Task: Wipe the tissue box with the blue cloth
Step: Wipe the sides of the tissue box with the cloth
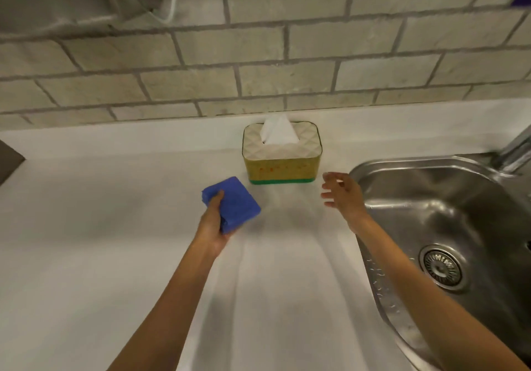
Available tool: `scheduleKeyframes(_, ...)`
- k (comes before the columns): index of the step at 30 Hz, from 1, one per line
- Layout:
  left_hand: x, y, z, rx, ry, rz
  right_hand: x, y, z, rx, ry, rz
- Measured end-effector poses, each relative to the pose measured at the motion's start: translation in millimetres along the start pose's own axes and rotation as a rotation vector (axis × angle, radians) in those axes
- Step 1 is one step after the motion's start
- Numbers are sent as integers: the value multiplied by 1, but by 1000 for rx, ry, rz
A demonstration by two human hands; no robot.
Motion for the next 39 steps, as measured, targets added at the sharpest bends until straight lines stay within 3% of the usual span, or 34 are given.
scheduleKeyframes(2,17,-24,11,89,-122,-125,17,6,1,-25,-15,54)
scheduleKeyframes(5,38,-49,2,234,-155,-256,40,8,-8,-49,37,64)
scheduleKeyframes(9,60,-60,-18,342,-254,-324,61,6,-18,-142,79,70)
scheduleKeyframes(13,74,-51,-41,497,-206,-380,67,5,-28,-116,138,117)
scheduleKeyframes(24,56,-38,-47,491,-146,-387,46,4,-27,-108,154,213)
scheduleKeyframes(39,-84,-24,-8,651,-194,-335,-81,-33,19,-244,148,142)
Point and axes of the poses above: each hand's wrist, its own x-axis towards the middle knuckle, its own z-axis out of the back of the hand, y = z × x, the point moved 9 cm from there along x, towards the middle knuckle, and after that the axes turned 9 degrees about -z, right-handed, at the moved point
